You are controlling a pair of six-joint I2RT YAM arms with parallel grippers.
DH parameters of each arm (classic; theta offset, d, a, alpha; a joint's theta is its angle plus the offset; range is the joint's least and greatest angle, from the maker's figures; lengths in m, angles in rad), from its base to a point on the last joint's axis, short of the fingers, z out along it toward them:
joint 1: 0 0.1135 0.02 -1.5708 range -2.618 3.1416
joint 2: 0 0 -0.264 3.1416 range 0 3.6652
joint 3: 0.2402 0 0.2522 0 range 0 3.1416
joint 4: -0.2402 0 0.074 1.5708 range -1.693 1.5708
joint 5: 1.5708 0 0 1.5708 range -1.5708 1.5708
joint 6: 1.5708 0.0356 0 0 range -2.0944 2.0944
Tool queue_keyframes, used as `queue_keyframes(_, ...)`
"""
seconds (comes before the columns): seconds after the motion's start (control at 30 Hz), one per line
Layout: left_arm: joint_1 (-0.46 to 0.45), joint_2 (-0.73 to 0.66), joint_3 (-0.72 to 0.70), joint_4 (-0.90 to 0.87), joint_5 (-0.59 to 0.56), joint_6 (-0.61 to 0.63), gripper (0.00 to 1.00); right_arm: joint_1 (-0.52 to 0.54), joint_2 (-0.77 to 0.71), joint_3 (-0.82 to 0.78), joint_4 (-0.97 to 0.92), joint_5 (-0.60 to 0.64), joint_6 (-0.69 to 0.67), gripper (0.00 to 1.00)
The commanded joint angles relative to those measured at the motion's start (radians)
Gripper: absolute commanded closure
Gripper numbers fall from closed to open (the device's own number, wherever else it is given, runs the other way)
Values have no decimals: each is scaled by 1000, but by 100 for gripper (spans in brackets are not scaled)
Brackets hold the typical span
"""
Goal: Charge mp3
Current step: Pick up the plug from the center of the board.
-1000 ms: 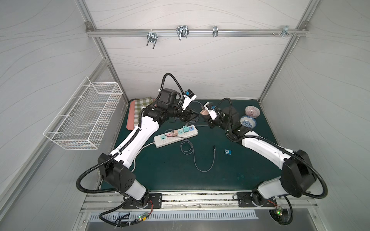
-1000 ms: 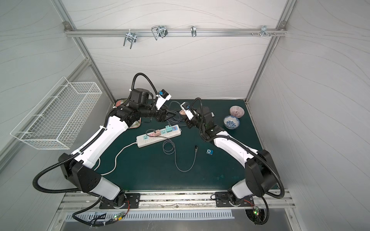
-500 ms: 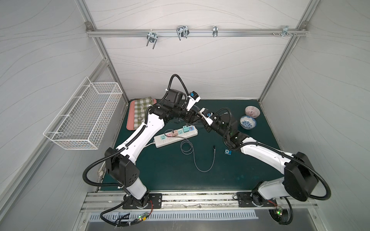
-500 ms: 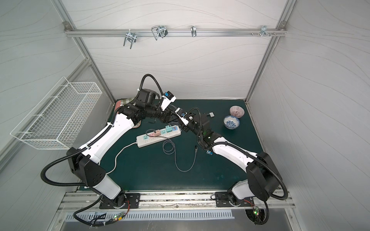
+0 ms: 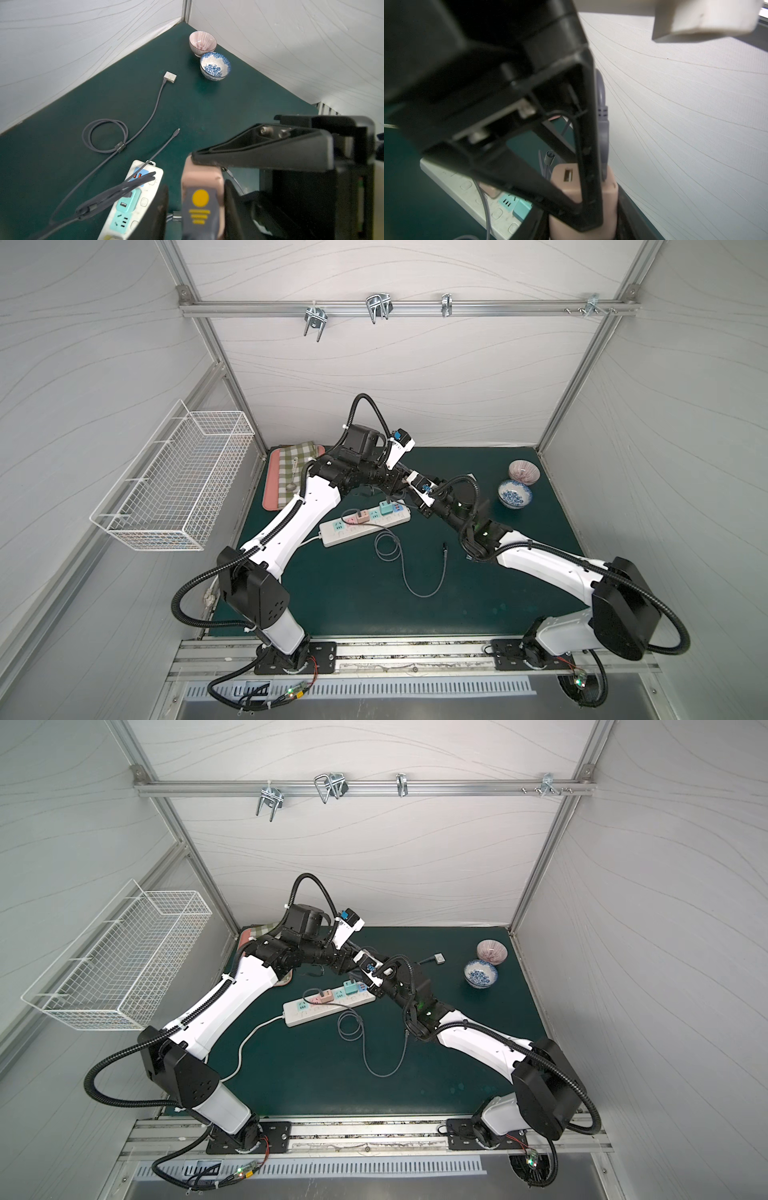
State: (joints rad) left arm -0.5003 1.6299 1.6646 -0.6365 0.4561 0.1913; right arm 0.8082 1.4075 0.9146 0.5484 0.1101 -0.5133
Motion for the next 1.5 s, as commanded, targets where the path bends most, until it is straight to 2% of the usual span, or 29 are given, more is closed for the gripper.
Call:
queue_keyframes(0.0, -4, -2, -10, 52, 32, 11, 76, 11, -36, -5, 82, 13, -21, 75)
queue_keyframes(0.13, -4, -13, -22, 58, 56, 21, 88, 11, -35, -2, 76, 12, -11, 73)
queue_keyframes(0.23, -4, -20, -25, 57, 58, 32, 93, 12, -35, 1, 65, 7, -7, 69)
queue_keyframes(0.47, -3, -58, 29, 6, 19, 116, 99, -5, -64, -22, 40, 107, 22, 26)
queue_keyframes(0.57, -3, -97, 31, -29, 17, 138, 100, -67, -118, -55, -5, 100, 113, 17)
queue_keyframes(0.77, -17, -161, -8, -17, 63, 96, 100, -262, -222, -125, -152, -35, 370, 14)
queue_keyframes(0.97, -95, -175, 39, -84, 22, 115, 100, -320, -236, -118, -334, -52, 413, 13)
queue_keyframes(1.13, -137, -222, 70, -227, -72, 128, 100, -322, -242, -118, -408, -113, 434, 13)
queue_keyframes(1.37, -136, -370, -28, -400, -338, 198, 100, -304, -251, -132, -418, -187, 427, 13)
queue_keyframes(1.47, -107, -413, -87, -404, -436, 188, 100, -289, -239, -129, -422, -200, 430, 13)
